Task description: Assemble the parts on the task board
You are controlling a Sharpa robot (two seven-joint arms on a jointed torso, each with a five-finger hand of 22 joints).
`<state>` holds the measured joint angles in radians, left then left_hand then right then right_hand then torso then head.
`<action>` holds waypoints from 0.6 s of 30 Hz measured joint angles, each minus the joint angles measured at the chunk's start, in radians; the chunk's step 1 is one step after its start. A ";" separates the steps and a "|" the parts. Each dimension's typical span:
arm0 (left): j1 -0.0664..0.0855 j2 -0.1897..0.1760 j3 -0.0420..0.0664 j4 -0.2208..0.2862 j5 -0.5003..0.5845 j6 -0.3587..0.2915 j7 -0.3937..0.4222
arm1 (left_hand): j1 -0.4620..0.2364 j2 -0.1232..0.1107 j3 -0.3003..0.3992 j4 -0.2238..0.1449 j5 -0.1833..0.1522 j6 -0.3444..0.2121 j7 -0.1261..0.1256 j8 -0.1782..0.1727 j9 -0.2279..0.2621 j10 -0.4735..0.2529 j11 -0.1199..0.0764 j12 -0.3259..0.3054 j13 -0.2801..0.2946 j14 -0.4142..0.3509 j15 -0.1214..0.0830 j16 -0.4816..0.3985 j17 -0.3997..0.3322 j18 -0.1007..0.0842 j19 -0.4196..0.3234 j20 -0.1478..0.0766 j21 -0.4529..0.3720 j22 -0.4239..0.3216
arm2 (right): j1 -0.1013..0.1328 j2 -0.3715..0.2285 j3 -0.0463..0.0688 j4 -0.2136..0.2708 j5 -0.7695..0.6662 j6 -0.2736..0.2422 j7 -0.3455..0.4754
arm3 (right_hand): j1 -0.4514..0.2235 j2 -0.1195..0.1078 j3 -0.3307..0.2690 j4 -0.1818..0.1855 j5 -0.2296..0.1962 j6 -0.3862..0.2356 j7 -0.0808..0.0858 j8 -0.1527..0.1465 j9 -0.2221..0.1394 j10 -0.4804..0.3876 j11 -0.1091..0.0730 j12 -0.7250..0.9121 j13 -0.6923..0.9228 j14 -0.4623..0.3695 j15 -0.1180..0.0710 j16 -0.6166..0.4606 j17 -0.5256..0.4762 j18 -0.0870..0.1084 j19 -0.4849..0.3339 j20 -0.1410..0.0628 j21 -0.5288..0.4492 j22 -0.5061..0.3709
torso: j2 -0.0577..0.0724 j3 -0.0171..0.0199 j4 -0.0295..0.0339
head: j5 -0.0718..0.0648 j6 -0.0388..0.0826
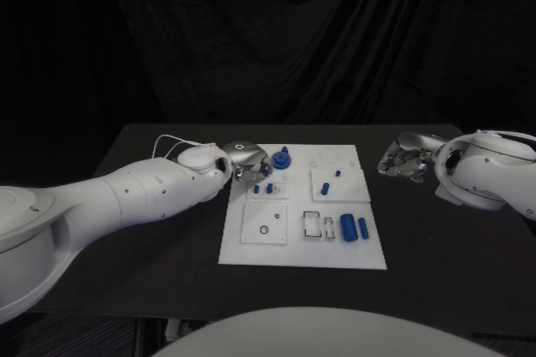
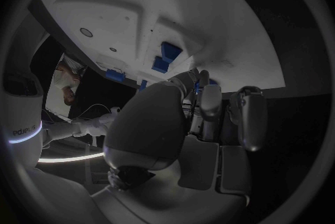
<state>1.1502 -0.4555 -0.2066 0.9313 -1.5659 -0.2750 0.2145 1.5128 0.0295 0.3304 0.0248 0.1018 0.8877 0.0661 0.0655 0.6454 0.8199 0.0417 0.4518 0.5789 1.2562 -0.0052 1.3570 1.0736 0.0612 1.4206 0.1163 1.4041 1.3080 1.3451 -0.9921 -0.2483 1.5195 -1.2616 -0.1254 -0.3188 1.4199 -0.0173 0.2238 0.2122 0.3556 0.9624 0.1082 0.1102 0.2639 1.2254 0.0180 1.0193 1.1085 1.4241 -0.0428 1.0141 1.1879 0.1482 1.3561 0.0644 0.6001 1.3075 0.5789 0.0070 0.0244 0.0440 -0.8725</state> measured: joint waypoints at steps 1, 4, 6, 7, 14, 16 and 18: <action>0.000 0.000 0.000 0.001 0.000 0.000 0.000 | 0.000 0.000 0.000 0.000 0.000 0.000 0.000 0.000 0.000 0.000 0.000 0.000 0.000 0.000 0.000 0.000 0.000 0.000 0.000 0.000 0.000 0.000 | 0.000 0.000 0.000 0.000 0.000 0.000 0.000 | 0.000 0.000 0.000 0.000 0.000 0.000 0.000 0.000 0.000 0.000 0.000 0.000 0.000 0.000 0.000 0.000 0.000 0.000 0.000 0.000 0.000 0.000 | 0.000 0.0000 0.0002 | 0.000 0.000; -0.001 -0.001 0.000 0.004 0.000 -0.002 0.002 | 0.000 0.000 0.000 0.000 0.000 -0.011 -0.002 0.000 -0.003 0.000 0.000 -0.001 -0.002 0.000 0.000 -0.001 -0.001 0.000 -0.001 0.000 -0.001 0.000 | 0.000 0.000 0.000 0.000 0.000 0.001 -0.001 | 0.000 0.000 0.000 0.000 0.000 0.000 0.000 0.000 0.000 -0.001 0.001 -0.003 -0.001 0.000 0.000 -0.004 -0.002 0.000 0.000 0.000 0.000 0.000 | 0.000 0.0000 0.0006 | 0.000 0.000; -0.003 -0.001 -0.001 0.005 0.000 -0.003 0.004 | 0.000 0.000 0.000 -0.006 0.000 -0.020 -0.005 0.000 -0.007 0.000 0.000 -0.008 -0.003 -0.004 0.004 -0.006 -0.005 0.000 -0.007 0.000 -0.008 0.000 | -0.001 0.000 0.000 0.000 0.000 0.002 -0.002 | 0.000 0.000 0.000 0.000 0.000 0.000 0.000 0.000 0.000 -0.004 0.004 -0.004 -0.002 0.000 0.000 -0.005 -0.002 0.000 0.000 0.000 0.000 0.000 | 0.000 0.0001 0.0008 | -0.001 0.000; -0.003 -0.002 -0.001 0.006 0.000 -0.003 0.005 | 0.000 0.000 0.000 -0.006 0.000 -0.024 -0.009 0.000 -0.009 0.000 0.000 -0.008 -0.003 -0.004 0.004 -0.006 -0.007 0.000 -0.007 0.000 -0.008 0.000 | -0.001 0.000 0.000 0.000 0.000 0.003 -0.002 | 0.000 0.000 0.000 0.000 0.000 0.000 0.000 0.000 0.000 -0.004 0.004 -0.004 -0.002 0.000 0.000 -0.005 -0.002 0.000 0.000 0.000 0.000 0.000 | 0.000 0.0001 0.0008 | -0.001 0.000; -0.007 -0.004 -0.003 0.010 -0.001 -0.003 0.010 | -0.003 -0.003 0.001 -0.010 0.000 -0.052 -0.023 0.000 -0.022 -0.005 0.005 -0.015 -0.008 -0.009 0.009 -0.006 -0.015 0.000 -0.011 0.000 -0.012 0.000 | -0.001 0.000 0.000 -0.001 0.000 0.006 -0.005 | 0.000 0.000 0.004 -0.004 0.000 0.000 0.000 0.000 0.000 -0.004 0.004 -0.004 -0.003 0.000 0.000 -0.005 -0.003 0.000 -0.003 0.003 -0.005 0.000 | 0.000 0.0001 0.0009 | 0.000 0.000; -0.007 -0.005 -0.004 0.011 -0.001 -0.003 0.011 | -0.005 -0.005 0.001 -0.010 -0.004 -0.069 -0.028 0.000 -0.029 -0.011 0.011 -0.019 -0.009 -0.011 0.011 -0.010 -0.018 0.000 -0.014 0.000 -0.018 0.000 | -0.001 0.000 0.000 -0.001 0.000 0.007 -0.006 | 0.000 0.000 0.004 -0.004 0.000 0.000 0.000 0.000 0.000 -0.004 0.004 -0.004 -0.003 0.000 0.000 -0.005 -0.003 0.000 -0.004 0.004 -0.005 0.000 | 0.000 0.0001 0.0009 | 0.000 0.000; -0.007 -0.005 -0.004 0.011 -0.001 -0.002 0.011 | -0.009 -0.009 0.001 -0.010 -0.004 -0.090 -0.036 0.000 -0.038 -0.016 0.016 -0.023 -0.011 -0.016 0.016 -0.010 -0.021 0.000 -0.014 0.000 -0.018 0.000 | -0.001 0.000 0.000 -0.001 0.000 0.008 -0.007 | 0.000 0.000 0.004 -0.004 0.000 0.000 0.000 0.000 0.000 -0.004 0.004 -0.004 -0.003 0.000 0.000 -0.005 -0.003 0.000 -0.004 0.004 -0.005 0.000 | 0.000 0.0001 0.0012 | 0.000 0.000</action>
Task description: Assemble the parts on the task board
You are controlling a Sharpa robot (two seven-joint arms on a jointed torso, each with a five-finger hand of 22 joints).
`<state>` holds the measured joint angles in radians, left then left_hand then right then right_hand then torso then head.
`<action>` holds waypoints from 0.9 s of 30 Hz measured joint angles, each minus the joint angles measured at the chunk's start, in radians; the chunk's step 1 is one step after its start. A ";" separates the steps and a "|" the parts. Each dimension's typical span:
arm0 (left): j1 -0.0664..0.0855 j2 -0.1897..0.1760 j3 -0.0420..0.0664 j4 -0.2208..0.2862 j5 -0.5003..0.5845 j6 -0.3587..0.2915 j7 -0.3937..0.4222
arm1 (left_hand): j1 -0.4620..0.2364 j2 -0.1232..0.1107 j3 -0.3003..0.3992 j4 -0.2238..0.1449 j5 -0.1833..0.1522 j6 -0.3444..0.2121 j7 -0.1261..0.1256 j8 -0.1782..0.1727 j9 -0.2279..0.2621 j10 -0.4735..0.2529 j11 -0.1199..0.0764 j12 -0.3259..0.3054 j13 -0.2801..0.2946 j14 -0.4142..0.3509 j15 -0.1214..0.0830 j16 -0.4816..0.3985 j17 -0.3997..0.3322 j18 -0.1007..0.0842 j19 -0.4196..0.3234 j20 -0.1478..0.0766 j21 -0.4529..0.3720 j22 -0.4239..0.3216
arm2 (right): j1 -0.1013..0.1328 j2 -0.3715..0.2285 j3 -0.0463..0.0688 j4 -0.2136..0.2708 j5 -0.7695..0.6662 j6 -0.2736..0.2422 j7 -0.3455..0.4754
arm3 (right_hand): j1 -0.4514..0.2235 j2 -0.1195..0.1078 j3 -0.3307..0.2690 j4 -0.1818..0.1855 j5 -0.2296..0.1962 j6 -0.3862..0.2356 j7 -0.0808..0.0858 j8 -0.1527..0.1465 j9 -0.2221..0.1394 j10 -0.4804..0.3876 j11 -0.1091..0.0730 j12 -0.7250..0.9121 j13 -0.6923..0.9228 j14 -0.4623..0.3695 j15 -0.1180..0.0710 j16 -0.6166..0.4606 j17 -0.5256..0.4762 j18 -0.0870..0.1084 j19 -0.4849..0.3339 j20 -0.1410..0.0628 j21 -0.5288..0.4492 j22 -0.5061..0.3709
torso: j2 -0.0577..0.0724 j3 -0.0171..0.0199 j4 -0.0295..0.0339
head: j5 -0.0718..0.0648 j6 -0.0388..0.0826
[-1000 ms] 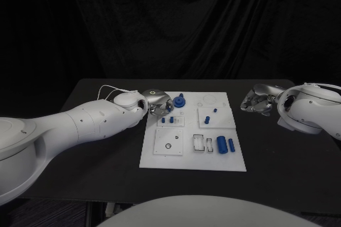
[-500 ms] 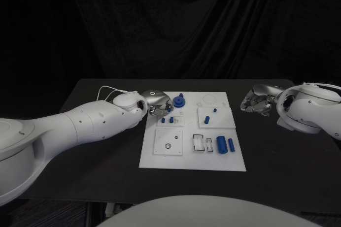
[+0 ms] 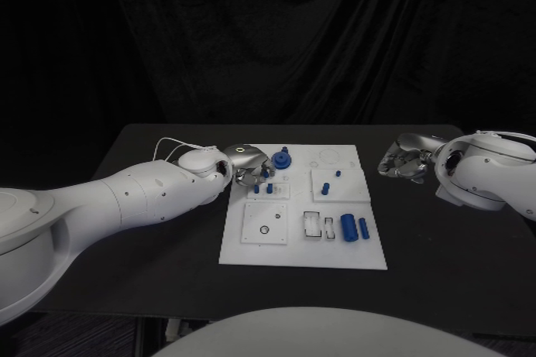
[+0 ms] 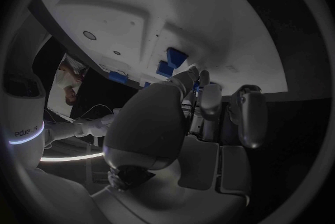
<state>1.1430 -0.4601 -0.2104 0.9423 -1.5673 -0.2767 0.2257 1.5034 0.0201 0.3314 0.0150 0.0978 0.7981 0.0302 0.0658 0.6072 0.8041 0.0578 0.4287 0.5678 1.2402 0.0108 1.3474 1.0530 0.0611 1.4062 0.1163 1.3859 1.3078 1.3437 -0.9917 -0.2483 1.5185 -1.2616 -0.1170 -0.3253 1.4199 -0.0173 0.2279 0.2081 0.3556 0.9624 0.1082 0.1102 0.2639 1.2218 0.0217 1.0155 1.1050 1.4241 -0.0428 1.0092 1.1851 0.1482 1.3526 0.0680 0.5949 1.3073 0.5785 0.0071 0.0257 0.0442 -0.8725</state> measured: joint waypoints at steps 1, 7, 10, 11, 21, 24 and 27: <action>0.000 0.000 0.000 0.000 0.000 0.001 0.000 | 0.000 0.000 0.000 0.000 0.000 -0.008 -0.003 0.000 -0.005 0.000 0.000 0.000 -0.001 0.000 0.000 0.000 -0.001 0.000 -0.002 0.002 0.000 0.000 | 0.000 0.000 0.000 0.000 0.000 0.001 -0.001 | 0.000 0.000 0.000 0.000 0.000 0.000 0.000 0.000 0.000 0.000 0.000 0.000 0.000 0.000 0.000 0.000 0.000 0.000 0.000 0.000 0.000 0.000 | 0.000 0.0000 0.0002 | 0.000 0.000; 0.000 0.000 0.000 0.000 0.000 0.008 -0.002 | -0.006 -0.006 0.003 -0.003 0.000 -0.026 -0.009 0.000 -0.017 -0.012 0.002 -0.008 -0.003 -0.007 0.000 0.000 -0.008 0.000 -0.004 0.004 -0.005 0.000 | 0.000 0.000 0.000 0.000 0.000 0.003 -0.003 | 0.000 0.000 0.003 -0.003 0.000 0.000 0.000 0.000 0.000 0.000 0.000 -0.004 -0.001 -0.007 0.001 -0.006 -0.002 0.000 0.000 0.000 -0.004 0.001 | 0.000 0.0002 0.0004 | -0.001 0.000; -0.001 0.000 0.000 0.000 0.000 0.014 -0.004 | -0.010 -0.011 0.003 -0.003 0.000 -0.037 -0.012 0.000 -0.024 -0.018 0.007 -0.009 -0.004 -0.012 0.004 -0.005 -0.013 0.000 -0.011 0.004 -0.012 0.000 | 0.000 0.000 0.000 0.000 0.000 0.005 -0.004 | 0.000 0.000 0.003 -0.003 0.000 0.000 0.000 0.000 0.000 -0.004 -0.004 -0.004 -0.003 -0.007 0.001 -0.006 -0.002 0.000 0.000 0.000 -0.004 0.001 | 0.000 0.0005 0.0003 | 0.000 0.000; -0.001 0.000 0.000 -0.001 0.000 0.015 -0.005 | -0.010 -0.010 0.003 -0.003 0.000 -0.037 -0.012 0.000 -0.025 -0.020 0.009 -0.012 -0.004 -0.013 0.005 -0.005 -0.013 0.000 -0.011 0.004 -0.012 0.000 | 0.000 0.001 0.000 0.000 0.000 0.005 -0.004 | 0.000 0.000 0.003 -0.003 0.000 0.000 0.000 0.000 0.000 -0.004 -0.004 -0.004 -0.003 -0.007 0.001 -0.006 -0.002 0.000 0.000 0.000 -0.004 0.001 | 0.000 0.0005 0.0003 | 0.000 0.000; -0.001 -0.003 0.000 0.000 0.000 0.013 -0.014 | -0.021 -0.021 0.001 -0.001 -0.020 -0.108 -0.036 0.000 -0.060 -0.094 0.024 -0.039 -0.013 -0.024 0.016 -0.010 -0.027 0.000 -0.023 0.009 -0.027 0.000 | -0.001 0.001 0.000 -0.001 0.000 0.009 -0.006 | 0.001 -0.001 0.003 -0.003 0.000 0.000 0.000 0.000 0.000 -0.004 -0.003 -0.008 -0.005 -0.007 0.001 -0.010 -0.006 0.000 -0.004 -0.004 -0.012 0.001 | 0.000 0.0006 -0.0010 | 0.004 0.000; -0.004 -0.010 -0.001 0.002 0.000 -0.010 -0.017 | -0.025 -0.025 -0.001 0.002 -0.020 -0.144 -0.051 0.000 -0.079 -0.125 0.030 -0.030 0.000 -0.025 0.018 -0.010 -0.027 0.000 -0.027 0.013 -0.027 0.000 | -0.001 0.001 0.000 -0.001 0.000 0.009 -0.007 | 0.004 -0.004 0.003 -0.003 0.000 0.000 0.000 0.000 0.000 -0.007 0.000 -0.014 -0.009 -0.007 0.001 -0.014 -0.009 0.000 -0.003 -0.004 -0.020 0.001 | 0.000 0.0006 -0.0010 | 0.005 0.000; -0.004 -0.026 -0.001 0.004 0.000 -0.060 -0.018 | -0.025 -0.025 -0.013 0.004 -0.023 -0.232 -0.095 0.000 -0.109 -0.182 0.043 -0.011 0.013 -0.034 0.031 -0.010 -0.034 0.000 -0.035 0.020 -0.039 0.000 | -0.001 0.001 0.000 -0.001 0.000 0.010 -0.007 | 0.004 -0.004 0.003 -0.003 0.000 0.000 0.000 0.000 0.000 -0.011 -0.004 -0.017 -0.010 -0.007 0.001 -0.018 -0.011 0.000 -0.005 -0.002 -0.024 0.001 | 0.000 0.0005 -0.0009 | 0.007 0.000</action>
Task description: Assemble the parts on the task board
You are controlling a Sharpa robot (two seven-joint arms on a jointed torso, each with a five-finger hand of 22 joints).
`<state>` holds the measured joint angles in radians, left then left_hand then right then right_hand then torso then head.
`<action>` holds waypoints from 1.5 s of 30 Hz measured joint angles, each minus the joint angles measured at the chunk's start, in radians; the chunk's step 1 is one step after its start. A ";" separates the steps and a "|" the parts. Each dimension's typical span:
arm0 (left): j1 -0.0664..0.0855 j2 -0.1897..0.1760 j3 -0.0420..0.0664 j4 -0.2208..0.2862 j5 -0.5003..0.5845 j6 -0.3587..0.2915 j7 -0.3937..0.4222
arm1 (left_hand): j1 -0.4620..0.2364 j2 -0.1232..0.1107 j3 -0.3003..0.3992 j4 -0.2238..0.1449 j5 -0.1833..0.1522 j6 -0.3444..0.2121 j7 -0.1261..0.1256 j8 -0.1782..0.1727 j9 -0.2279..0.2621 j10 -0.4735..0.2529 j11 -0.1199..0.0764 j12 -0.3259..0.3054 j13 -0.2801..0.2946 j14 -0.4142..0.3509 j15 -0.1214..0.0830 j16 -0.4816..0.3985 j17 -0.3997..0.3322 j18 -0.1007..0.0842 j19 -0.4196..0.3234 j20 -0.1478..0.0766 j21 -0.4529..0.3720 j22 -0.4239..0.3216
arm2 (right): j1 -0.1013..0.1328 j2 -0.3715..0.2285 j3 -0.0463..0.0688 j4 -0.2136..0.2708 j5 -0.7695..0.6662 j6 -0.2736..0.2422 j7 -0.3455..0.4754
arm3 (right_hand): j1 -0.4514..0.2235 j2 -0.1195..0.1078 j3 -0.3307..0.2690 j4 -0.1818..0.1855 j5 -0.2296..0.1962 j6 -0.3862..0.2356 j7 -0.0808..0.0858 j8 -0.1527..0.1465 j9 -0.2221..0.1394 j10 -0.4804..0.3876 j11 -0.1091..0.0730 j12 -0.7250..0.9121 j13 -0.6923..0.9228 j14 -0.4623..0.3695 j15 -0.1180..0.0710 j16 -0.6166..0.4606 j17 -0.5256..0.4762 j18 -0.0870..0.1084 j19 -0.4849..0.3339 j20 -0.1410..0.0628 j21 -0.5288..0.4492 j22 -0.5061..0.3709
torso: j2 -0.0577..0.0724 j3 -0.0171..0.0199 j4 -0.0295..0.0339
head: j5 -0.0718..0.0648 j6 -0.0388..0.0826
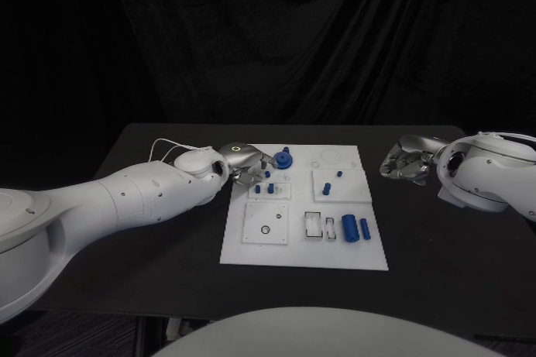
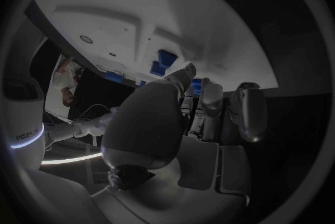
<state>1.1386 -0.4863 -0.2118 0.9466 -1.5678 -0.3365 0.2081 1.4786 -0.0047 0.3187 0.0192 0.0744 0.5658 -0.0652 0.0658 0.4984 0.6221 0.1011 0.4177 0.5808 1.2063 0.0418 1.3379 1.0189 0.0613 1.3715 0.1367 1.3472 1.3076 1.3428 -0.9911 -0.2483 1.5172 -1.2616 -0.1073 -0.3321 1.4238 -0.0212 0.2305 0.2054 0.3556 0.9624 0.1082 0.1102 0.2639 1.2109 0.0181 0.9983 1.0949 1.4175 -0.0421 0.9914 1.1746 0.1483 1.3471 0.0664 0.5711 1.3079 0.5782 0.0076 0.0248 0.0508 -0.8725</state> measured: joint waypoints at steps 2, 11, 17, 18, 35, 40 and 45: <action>0.000 -0.016 0.000 0.004 0.000 -0.044 0.000 | 0.000 0.000 -0.010 -0.004 0.000 -0.113 -0.039 -0.007 -0.066 -0.050 0.008 0.013 0.007 -0.010 0.010 0.000 -0.017 0.000 -0.009 0.009 -0.014 0.000 | 0.000 -0.002 0.000 0.000 0.000 0.000 0.000 | 0.000 0.000 0.000 0.000 0.000 0.000 0.000 0.000 0.000 0.000 0.000 0.000 -0.001 0.000 0.000 -0.001 0.000 0.000 -0.002 0.002 -0.002 0.000 | 0.000 0.0000 0.0001 | 0.001 0.000; 0.000 -0.142 0.000 0.064 0.000 -0.224 0.012 | 0.010 0.004 -0.045 -0.007 0.000 -0.148 -0.043 -0.010 -0.161 -0.242 0.006 0.117 0.026 -0.368 0.005 -0.256 -0.373 0.078 -0.369 0.012 -0.424 0.000 | 0.002 -0.012 0.000 0.003 0.000 0.000 0.000 | 0.005 -0.005 0.003 -0.003 0.000 0.004 0.004 0.000 0.001 -0.025 0.003 -0.029 -0.020 -0.018 0.003 -0.028 -0.017 0.000 -0.014 0.001 -0.035 0.000 | 0.000 -0.0012 -0.0001 | 0.012 0.000; 0.002 -0.282 0.000 0.150 0.032 -0.268 0.085 | 0.013 0.014 -0.075 0.031 -0.006 -0.013 -0.068 0.004 -0.137 -0.457 -0.079 0.150 -0.013 -0.861 0.004 -0.839 -0.614 0.094 -1.005 -0.018 -0.998 -0.166 | 0.030 -0.011 -0.001 0.014 0.000 -0.005 0.002 | 0.032 -0.032 0.023 -0.023 0.000 -0.005 0.013 -0.011 -0.002 -0.190 0.010 -0.240 -0.178 -0.022 0.006 -0.031 -0.022 0.000 -0.019 0.005 -0.042 0.000 | -0.002 -0.0026 0.0023 | 0.016 0.000; 0.002 -0.302 0.000 0.165 0.052 -0.268 0.107 | 0.022 0.022 -0.087 0.039 0.003 0.009 -0.064 0.004 -0.139 -0.473 -0.093 0.153 -0.037 -0.878 -0.005 -0.921 -0.641 0.094 -1.030 -0.023 -1.056 -0.211 | 0.036 -0.009 0.000 0.016 0.000 -0.007 0.003 | 0.041 -0.041 0.030 -0.030 0.000 -0.005 0.013 -0.011 -0.002 -0.223 0.012 -0.272 -0.200 -0.022 0.006 -0.031 -0.022 0.000 -0.020 0.005 -0.042 0.000 | -0.003 -0.0026 0.0029 | 0.015 0.000; -0.010 -0.468 0.000 0.448 0.929 0.134 0.435 | -0.113 0.158 -0.489 0.274 0.137 -0.238 0.038 -0.023 -0.397 -0.611 -0.097 -0.278 -0.560 -1.206 0.038 -1.334 -1.017 0.092 -1.319 0.019 -1.310 -0.999 | 0.000 0.067 0.000 -0.002 -0.151 -0.058 0.066 | 0.078 -0.102 0.108 -0.100 0.028 -0.111 0.014 -0.037 -0.007 -0.547 0.085 -0.495 -0.391 -0.100 0.040 -0.086 -0.045 0.000 -0.100 0.024 -0.134 0.000 | -0.002 -0.0083 0.0272 | -0.042 0.000; -0.032 -0.474 0.000 0.497 1.083 0.243 0.450 | -0.133 0.205 -0.544 0.273 0.122 -0.320 0.016 -0.031 -0.431 -0.610 -0.081 -0.319 -0.564 -1.206 0.048 -1.334 -1.018 0.092 -1.319 0.019 -1.310 -1.033 | -0.043 0.111 0.000 -0.042 -0.202 -0.073 0.083 | 0.063 -0.116 0.107 -0.108 0.008 -0.136 0.014 -0.040 -0.012 -0.592 0.096 -0.529 -0.444 -0.123 0.050 -0.094 -0.053 0.000 -0.131 0.035 -0.153 0.000 | -0.002 -0.0127 0.0451 | -0.067 0.000; -0.048 -0.475 -0.001 0.519 1.172 0.315 0.459 | -0.143 0.228 -0.568 0.273 0.109 -0.404 -0.005 -0.038 -0.461 -0.611 -0.079 -0.352 -0.568 -1.207 0.054 -1.334 -1.018 0.083 -1.325 0.024 -1.314 -1.076 | -0.073 0.136 0.001 -0.074 -0.244 -0.091 0.088 | 0.039 -0.116 0.080 -0.098 -0.031 -0.149 0.013 -0.040 -0.012 -0.602 0.098 -0.527 -0.466 -0.129 0.056 -0.093 -0.053 0.000 -0.141 0.044 -0.165 0.000 | -0.001 -0.0185 0.0607 | -0.082 0.000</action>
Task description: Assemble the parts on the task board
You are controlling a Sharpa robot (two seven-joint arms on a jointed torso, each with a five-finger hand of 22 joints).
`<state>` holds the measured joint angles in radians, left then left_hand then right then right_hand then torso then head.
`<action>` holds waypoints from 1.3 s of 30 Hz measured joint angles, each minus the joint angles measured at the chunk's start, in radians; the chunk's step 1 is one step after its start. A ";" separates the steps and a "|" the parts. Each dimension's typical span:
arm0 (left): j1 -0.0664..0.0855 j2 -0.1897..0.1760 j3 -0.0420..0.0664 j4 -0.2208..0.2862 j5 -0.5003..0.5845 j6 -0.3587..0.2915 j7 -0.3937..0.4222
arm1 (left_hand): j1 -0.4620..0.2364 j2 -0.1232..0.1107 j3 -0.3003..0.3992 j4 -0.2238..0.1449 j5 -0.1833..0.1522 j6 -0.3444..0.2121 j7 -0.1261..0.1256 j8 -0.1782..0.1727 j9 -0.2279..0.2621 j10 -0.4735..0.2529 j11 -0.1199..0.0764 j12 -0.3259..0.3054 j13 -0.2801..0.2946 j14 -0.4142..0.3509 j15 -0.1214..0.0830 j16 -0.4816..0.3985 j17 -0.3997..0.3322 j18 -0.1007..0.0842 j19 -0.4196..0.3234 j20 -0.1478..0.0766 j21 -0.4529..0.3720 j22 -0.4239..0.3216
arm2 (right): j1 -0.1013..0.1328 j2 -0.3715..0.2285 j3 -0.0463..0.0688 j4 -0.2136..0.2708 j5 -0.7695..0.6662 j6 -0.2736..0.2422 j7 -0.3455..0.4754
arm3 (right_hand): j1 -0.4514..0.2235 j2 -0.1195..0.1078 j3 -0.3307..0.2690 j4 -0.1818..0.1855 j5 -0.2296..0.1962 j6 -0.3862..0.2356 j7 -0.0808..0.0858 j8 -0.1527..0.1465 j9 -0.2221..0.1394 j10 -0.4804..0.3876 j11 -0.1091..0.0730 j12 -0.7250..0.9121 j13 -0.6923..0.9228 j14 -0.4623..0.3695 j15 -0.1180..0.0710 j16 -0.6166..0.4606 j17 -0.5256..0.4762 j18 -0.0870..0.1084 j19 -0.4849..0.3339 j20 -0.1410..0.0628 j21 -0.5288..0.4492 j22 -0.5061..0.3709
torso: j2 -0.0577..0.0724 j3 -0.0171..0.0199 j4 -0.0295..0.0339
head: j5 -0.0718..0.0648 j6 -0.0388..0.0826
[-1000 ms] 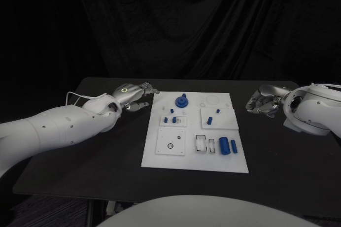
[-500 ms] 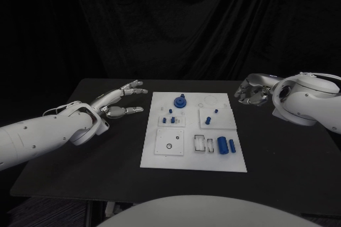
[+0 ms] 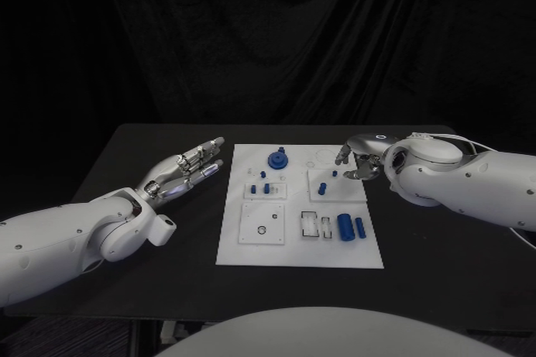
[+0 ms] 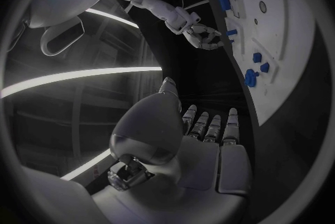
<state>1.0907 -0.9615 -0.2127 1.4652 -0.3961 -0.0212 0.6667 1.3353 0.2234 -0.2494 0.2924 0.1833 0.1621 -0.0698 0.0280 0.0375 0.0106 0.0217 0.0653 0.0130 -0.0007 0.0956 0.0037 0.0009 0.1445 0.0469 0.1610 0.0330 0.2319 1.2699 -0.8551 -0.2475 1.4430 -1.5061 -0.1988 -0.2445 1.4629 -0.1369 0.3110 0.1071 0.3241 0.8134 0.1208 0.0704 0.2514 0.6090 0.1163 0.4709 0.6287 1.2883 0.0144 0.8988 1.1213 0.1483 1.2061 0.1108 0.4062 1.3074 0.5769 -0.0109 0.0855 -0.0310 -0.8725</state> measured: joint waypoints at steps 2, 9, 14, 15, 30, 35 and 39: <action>-0.003 0.000 0.000 0.006 0.027 0.019 0.002 | 0.003 0.011 -0.012 -0.002 0.000 -0.034 -0.015 -0.008 -0.011 0.000 0.000 -0.005 -0.001 0.001 0.005 0.000 0.000 -0.006 0.000 0.000 0.000 -0.007 | -0.011 0.005 0.000 -0.011 -0.012 -0.006 0.000 | -0.001 0.001 -0.004 -0.001 -0.003 -0.013 -0.004 0.000 -0.003 0.000 0.000 0.006 -0.007 0.000 0.000 0.010 0.003 0.000 0.000 0.000 0.007 0.000 | 0.000 -0.0058 0.0072 | -0.009 0.000; -0.015 -0.005 0.000 0.010 0.089 0.057 0.006 | -0.005 0.030 -0.033 0.000 -0.021 -0.064 -0.043 -0.009 -0.020 0.000 0.000 -0.020 -0.002 0.001 0.012 0.000 0.000 -0.006 -0.029 0.007 -0.019 -0.132 | -0.029 0.026 0.000 -0.041 -0.037 -0.030 0.008 | -0.008 0.008 -0.009 -0.001 -0.002 -0.021 -0.004 0.000 -0.012 -0.002 0.006 0.001 -0.044 0.005 0.005 0.034 0.013 0.000 0.009 0.007 0.044 0.000 | -0.002 -0.0219 0.0231 | -0.026 0.000; -0.022 -0.005 0.000 0.010 0.114 0.076 0.007 | -0.026 0.051 -0.043 0.001 -0.039 -0.060 -0.046 -0.009 -0.020 0.000 0.000 -0.024 -0.003 0.001 0.012 0.000 0.000 -0.006 -0.040 0.007 -0.027 -0.208 | -0.038 0.039 0.000 -0.063 -0.047 -0.050 0.017 | -0.011 0.011 -0.011 0.001 0.005 -0.021 -0.004 0.000 -0.014 0.015 0.007 0.001 -0.068 0.015 0.004 0.046 0.018 0.000 0.020 0.008 0.062 0.000 | -0.005 -0.0283 0.0316 | -0.037 0.000; -0.024 -0.004 0.000 0.010 0.118 0.080 0.007 | -0.026 0.051 -0.043 0.001 -0.036 -0.060 -0.046 -0.009 -0.020 0.000 0.000 -0.024 -0.003 0.001 0.012 0.000 0.000 -0.006 -0.040 0.007 -0.027 -0.210 | -0.040 0.043 0.000 -0.067 -0.049 -0.054 0.019 | -0.013 0.013 -0.012 0.002 0.007 -0.021 -0.004 0.000 -0.014 0.019 0.007 0.001 -0.071 0.015 0.004 0.046 0.018 0.000 0.022 0.007 0.065 0.000 | -0.005 -0.0290 0.0327 | -0.039 0.000; -0.030 0.001 0.001 0.007 0.142 0.110 0.009 | -0.012 0.056 -0.045 -0.001 0.008 -0.049 -0.043 -0.009 -0.020 0.004 0.025 -0.024 -0.003 0.002 0.036 0.000 0.001 -0.006 -0.046 0.033 -0.027 -0.210 | -0.069 0.076 0.000 -0.140 -0.056 -0.066 0.040 | -0.016 0.016 0.023 -0.005 0.132 0.038 -0.007 0.020 -0.016 0.105 0.000 -0.022 -0.179 0.034 0.002 0.081 0.025 0.000 0.045 0.002 0.137 0.001 | -0.009 -0.0279 0.0305 | -0.037 0.000; -0.031 0.001 0.001 0.005 0.145 0.120 0.009 | 0.011 0.056 -0.040 -0.007 0.037 -0.049 -0.042 -0.009 -0.020 0.007 0.029 -0.024 -0.003 0.001 0.044 0.000 0.001 -0.006 -0.046 0.043 -0.027 -0.210 | -0.076 0.080 0.000 -0.156 -0.047 -0.064 0.043 | -0.020 0.020 0.030 -0.004 0.132 0.051 -0.004 0.026 -0.016 0.127 -0.002 -0.022 -0.196 0.046 0.003 0.094 0.031 0.000 0.056 0.005 0.159 0.001 | -0.009 -0.0277 0.0304 | -0.038 0.000; -0.031 0.001 0.001 0.003 0.146 0.126 0.010 | 0.033 0.053 -0.030 -0.017 0.065 -0.046 -0.039 -0.009 -0.020 0.004 0.032 -0.024 -0.003 0.001 0.044 0.000 0.001 -0.006 -0.046 0.050 -0.027 -0.210 | -0.080 0.083 0.000 -0.164 -0.041 -0.063 0.045 | -0.020 0.020 0.030 -0.004 0.132 0.058 -0.004 0.030 -0.013 0.135 -0.002 -0.022 -0.202 0.046 0.003 0.094 0.031 0.000 0.056 0.005 0.163 0.001 | -0.009 -0.0276 0.0318 | -0.042 0.000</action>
<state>1.0592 -0.9605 -0.2122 1.4682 -0.2502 0.1045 0.6762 1.3686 0.2765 -0.2795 0.2756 0.2483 0.1165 -0.1088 0.0193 0.0174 0.0141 0.0539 0.0412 0.0103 0.0004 0.1396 0.0038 0.0016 0.1388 0.0009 0.2114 0.0060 0.0223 1.1899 -0.7716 -0.2472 1.2792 -1.5466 -0.2620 -0.1996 1.4432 -0.1171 0.3410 0.1033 0.4564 0.8715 0.1172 0.1007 0.2382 0.7436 0.1143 0.4486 0.4263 1.3341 0.0170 0.9925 1.1524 0.1484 1.2617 0.1162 0.5693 1.3079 0.5683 -0.0385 0.1173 -0.0727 -0.8725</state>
